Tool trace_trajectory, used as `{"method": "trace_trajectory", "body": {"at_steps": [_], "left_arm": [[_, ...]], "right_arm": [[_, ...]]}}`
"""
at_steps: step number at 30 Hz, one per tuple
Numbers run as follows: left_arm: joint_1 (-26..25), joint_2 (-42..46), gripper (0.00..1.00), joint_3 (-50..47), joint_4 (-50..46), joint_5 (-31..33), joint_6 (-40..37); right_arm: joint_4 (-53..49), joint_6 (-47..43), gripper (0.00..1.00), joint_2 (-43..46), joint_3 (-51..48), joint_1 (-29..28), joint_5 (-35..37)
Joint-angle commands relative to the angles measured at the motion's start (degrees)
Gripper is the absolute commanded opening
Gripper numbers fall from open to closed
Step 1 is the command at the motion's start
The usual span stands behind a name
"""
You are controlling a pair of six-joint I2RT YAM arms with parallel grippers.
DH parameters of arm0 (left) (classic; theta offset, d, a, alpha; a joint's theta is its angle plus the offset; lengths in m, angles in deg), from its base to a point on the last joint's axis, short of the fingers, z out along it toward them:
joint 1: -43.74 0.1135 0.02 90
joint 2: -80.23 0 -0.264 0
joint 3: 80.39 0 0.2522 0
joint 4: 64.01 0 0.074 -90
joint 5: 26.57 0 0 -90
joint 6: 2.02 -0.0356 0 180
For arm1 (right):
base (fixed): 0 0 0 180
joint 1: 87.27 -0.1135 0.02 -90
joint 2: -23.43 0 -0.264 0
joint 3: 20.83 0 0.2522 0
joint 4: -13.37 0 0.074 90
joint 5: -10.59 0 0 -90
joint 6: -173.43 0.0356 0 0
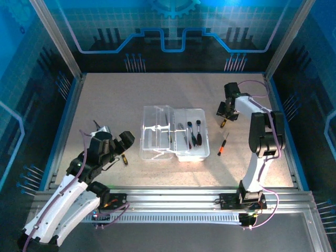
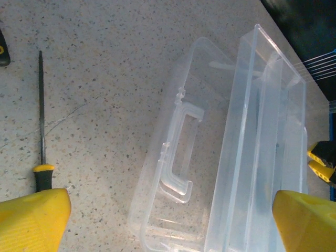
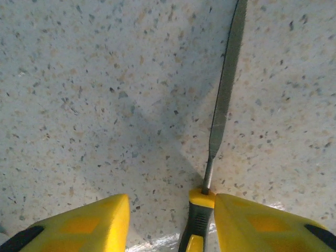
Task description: Pack the tool kit
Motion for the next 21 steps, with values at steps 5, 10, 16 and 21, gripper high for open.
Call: {"method": "trace_trajectory", "body": {"at_steps": [5, 10, 16, 21], "left_arm": [[0.5, 0.2, 0.99, -1.0, 1.1, -1.2, -3.4], [0.5, 0.1, 0.99, -1.6, 2.2, -1.3, -4.2], [0.5, -0.1, 0.99, -1.8, 2.2, -1.9, -4.5], [0.5, 0.2, 0.99, -1.3, 1.4, -1.8, -4.8]], "right_arm": [[-6.9, 1.1, 0.45, -2.0, 2.6, 0.0, 2.3], [-6.8, 0.6, 0.42, -3.3, 1.9, -0.1, -0.4], [-6.9, 1.0, 0.36, -4.1, 1.6, -0.3, -2.1], [-6.9, 0.3, 0.27, -4.0, 1.2, 0.2, -2.5]]}}
